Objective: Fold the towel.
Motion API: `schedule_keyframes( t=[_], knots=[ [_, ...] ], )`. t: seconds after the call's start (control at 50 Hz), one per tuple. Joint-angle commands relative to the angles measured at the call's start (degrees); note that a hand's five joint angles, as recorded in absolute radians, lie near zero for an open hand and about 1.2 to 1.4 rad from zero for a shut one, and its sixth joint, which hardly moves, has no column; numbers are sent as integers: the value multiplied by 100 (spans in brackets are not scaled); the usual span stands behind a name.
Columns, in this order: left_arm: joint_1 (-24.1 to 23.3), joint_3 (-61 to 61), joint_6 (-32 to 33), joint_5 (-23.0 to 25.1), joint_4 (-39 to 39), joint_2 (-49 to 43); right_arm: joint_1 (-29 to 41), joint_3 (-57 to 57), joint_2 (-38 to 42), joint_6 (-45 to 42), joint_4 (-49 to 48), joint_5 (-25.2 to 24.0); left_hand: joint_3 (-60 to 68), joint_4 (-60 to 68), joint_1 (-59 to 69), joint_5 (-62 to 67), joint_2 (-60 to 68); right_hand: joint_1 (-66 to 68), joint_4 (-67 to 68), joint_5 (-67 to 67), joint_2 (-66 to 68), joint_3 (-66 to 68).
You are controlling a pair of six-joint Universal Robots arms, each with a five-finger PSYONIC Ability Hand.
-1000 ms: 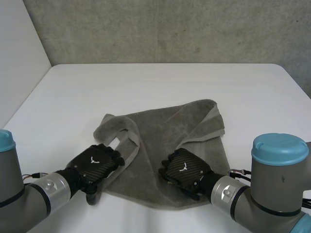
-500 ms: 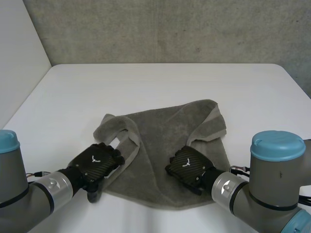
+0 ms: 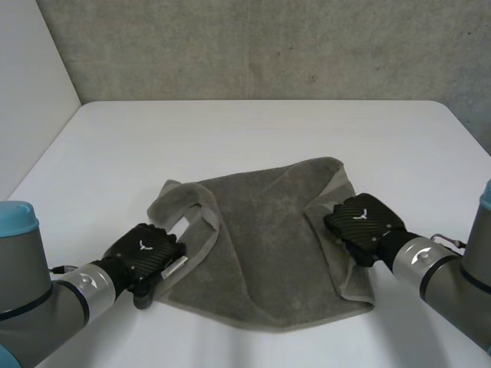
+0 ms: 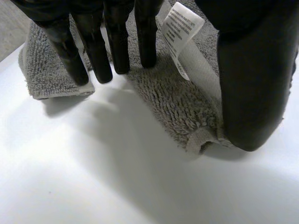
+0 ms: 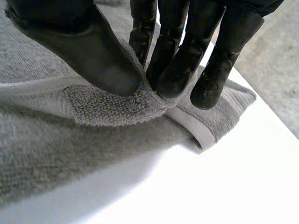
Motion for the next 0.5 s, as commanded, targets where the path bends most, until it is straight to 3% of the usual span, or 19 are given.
schedule_keyframes(
  t=[0.02,0.12,0.38,0.5],
  knots=[
    [-17,21,-199,-120,0,-11,-228,110,-4,-13,-2,-47,1746,1757,1747,1779,1740,447,405,358,670,432],
    [9,161,-647,-208,0,-2,-229,128,5,-13,-2,-56,2810,2821,2811,2844,2804,447,405,358,670,432],
    [80,320,-1272,-313,-9,86,-255,145,-39,-4,7,-21,3316,3327,3317,3350,3310,447,405,358,670,432],
    [141,373,-1615,-603,-79,315,-396,128,-505,-13,200,-30,4712,4723,4713,4746,4706,447,405,358,670,432]
  ],
)
